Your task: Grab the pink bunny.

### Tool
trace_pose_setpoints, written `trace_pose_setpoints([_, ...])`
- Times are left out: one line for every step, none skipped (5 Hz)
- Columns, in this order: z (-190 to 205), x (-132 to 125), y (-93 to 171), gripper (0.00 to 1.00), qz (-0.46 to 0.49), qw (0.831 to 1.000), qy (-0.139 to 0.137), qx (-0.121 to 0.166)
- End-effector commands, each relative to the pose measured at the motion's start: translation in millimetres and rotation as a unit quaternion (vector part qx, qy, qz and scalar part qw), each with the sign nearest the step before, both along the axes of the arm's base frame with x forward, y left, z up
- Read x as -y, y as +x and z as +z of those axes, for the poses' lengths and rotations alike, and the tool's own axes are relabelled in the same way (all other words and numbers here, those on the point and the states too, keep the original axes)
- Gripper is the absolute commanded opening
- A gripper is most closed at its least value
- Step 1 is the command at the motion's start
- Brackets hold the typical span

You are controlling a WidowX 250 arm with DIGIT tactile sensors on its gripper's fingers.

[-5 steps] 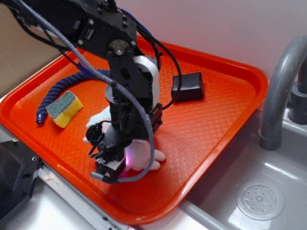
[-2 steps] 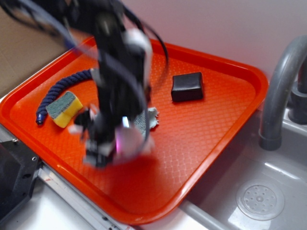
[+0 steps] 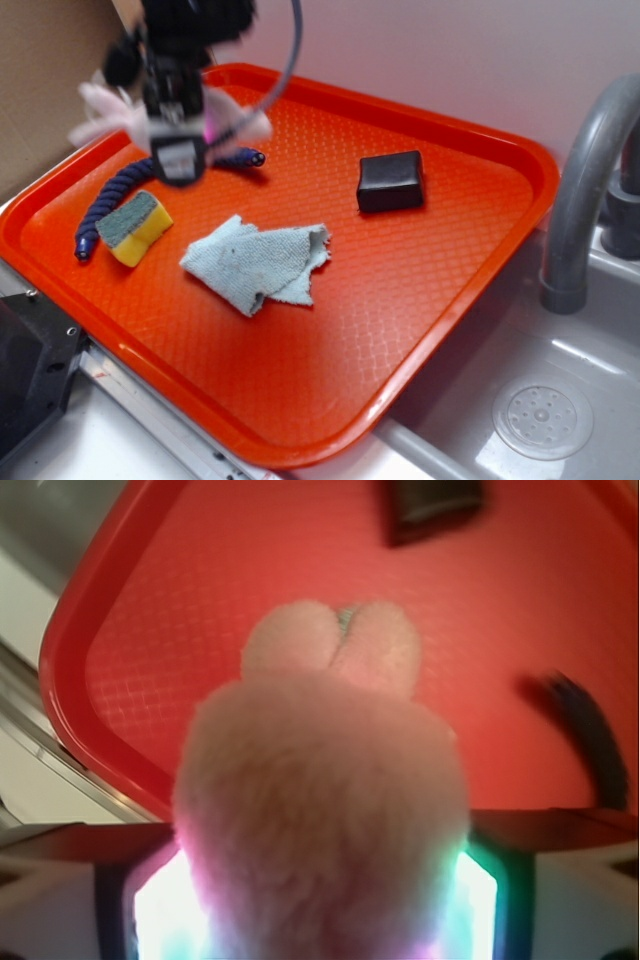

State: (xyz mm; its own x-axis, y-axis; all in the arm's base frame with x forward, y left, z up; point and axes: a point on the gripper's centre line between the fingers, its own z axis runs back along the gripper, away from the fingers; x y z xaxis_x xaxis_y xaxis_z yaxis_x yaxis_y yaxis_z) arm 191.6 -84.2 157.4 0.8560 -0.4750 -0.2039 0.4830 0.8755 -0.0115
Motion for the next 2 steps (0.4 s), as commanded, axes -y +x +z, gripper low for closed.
trace_pose_setpoints([73.0,-12.6,-31.0,0.0,0.239,0.967,-0.023,0.086])
trace_pose_setpoints([62.6,-6.9,-26.6,0.0,0.306,0.948,-0.025,0.082])
